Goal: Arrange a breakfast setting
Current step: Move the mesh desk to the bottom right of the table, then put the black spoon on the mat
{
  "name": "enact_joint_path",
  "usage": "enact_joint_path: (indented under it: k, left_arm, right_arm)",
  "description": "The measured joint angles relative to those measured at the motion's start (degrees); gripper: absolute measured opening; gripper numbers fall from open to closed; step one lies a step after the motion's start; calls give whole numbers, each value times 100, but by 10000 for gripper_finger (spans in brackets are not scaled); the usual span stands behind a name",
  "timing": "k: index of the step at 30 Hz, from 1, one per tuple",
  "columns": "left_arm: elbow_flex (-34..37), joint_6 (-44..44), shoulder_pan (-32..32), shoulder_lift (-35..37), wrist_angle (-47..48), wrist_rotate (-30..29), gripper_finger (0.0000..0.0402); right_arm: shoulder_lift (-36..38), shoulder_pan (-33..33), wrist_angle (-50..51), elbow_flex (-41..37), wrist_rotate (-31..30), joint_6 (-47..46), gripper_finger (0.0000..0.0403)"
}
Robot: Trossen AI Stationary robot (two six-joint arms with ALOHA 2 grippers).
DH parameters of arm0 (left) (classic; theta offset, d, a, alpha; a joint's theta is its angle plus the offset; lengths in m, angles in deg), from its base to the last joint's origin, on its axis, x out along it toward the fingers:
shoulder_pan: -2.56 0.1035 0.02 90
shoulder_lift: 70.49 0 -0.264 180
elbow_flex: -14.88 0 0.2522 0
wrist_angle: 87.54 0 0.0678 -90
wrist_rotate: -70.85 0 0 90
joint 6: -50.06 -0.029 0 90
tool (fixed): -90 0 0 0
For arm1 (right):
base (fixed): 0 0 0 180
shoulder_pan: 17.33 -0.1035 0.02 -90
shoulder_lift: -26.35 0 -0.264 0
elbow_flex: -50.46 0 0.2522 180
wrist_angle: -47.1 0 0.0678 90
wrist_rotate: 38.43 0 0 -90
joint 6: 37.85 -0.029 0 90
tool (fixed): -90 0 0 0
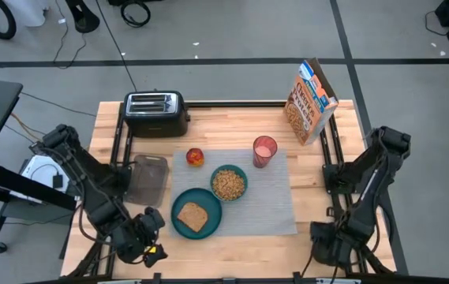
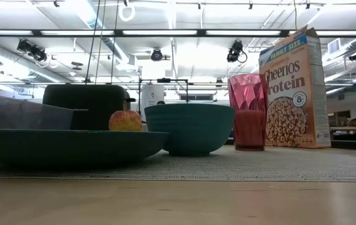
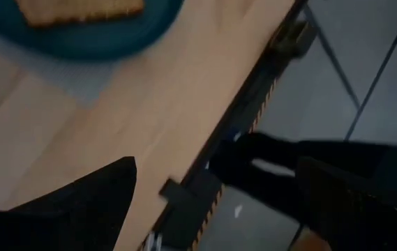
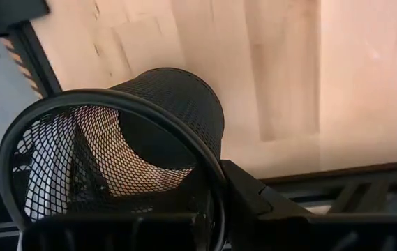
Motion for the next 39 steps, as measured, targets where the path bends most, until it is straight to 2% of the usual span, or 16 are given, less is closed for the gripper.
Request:
enact_joint_path:
  k: [5,11,14,17,21,26,33,39]
  left_arm:
    - [-2,71,-93,0,160,275,395]
    - [-2,-41,-191,-104,245,513,395]
    - [-2,-56,-210,-228,617,1086,395]
    - [0,-36,-201,-388,1190,1710,395]
    - [51,-104,-197,-631,1603,2497,395]
    - [620,-206,-204,-938,1073,3233,395]
    - [1141,-636,-208,-1249,1009,3327,392]
    - [1699,-566,-208,-1420,-48,3740,349]
  right_arm:
    - [-152,-8,-18,127,164,-21,62]
    - [106,-6,59,409,98,-8,147]
    - [255,-1,281,686,100,-6,187]
    - [323,-1,797,1097,-150,-24,210]
    - [323,39,1522,1651,-763,84,215]
    - [323,283,1974,2006,-1296,68,215]
    - [321,595,1986,2045,-1380,235,215]
    - [318,774,1964,2045,-1313,301,213]
